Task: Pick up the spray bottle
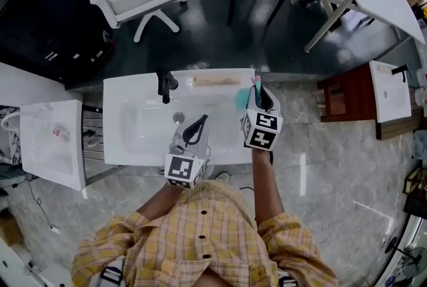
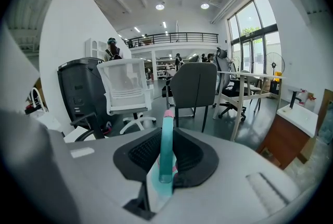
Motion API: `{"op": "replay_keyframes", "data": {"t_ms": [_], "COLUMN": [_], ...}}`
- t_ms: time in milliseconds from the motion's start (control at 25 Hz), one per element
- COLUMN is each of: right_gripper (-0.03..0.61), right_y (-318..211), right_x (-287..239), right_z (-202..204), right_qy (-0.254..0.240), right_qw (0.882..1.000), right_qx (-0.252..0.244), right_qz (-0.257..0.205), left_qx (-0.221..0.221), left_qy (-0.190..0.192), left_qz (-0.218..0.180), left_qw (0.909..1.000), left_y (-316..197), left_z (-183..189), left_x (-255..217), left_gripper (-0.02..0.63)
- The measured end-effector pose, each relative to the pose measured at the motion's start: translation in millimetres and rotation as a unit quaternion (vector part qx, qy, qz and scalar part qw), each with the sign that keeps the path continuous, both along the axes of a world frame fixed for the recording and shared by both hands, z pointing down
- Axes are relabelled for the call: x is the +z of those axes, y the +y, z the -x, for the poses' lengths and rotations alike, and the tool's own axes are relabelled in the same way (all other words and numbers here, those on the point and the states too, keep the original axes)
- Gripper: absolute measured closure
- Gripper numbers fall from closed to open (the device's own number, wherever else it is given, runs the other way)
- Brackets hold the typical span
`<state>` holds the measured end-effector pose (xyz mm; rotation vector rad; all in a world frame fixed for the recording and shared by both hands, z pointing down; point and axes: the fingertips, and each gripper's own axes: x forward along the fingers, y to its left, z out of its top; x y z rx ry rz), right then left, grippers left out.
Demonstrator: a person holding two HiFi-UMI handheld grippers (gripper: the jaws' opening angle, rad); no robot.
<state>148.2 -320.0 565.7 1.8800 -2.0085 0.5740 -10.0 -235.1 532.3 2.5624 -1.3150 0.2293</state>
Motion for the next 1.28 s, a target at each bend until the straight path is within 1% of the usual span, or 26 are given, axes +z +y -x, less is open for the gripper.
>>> {"op": "replay_keyframes", "data": {"t_ms": [880, 1280], "right_gripper": [0.515, 0.515], "right_y": [73, 111], "right_x": [-60, -77], "right_z": [12, 22], "right_qy": [-0.039, -0.04], "right_qw": [0.998, 0.996], "right_qx": [-0.023, -0.033], "right_qz": [-0.053, -0.076], "left_qx": [-0.001, -0.002], "left_qy": [0.008, 0.013], "left_qz": [-0.041, -0.059], "left_qw": [0.9991, 0.9982], "left_y": [46, 70], "left_z": [-1, 0], "left_x": [-36, -49], "left_gripper": [0.614, 0.614]}}
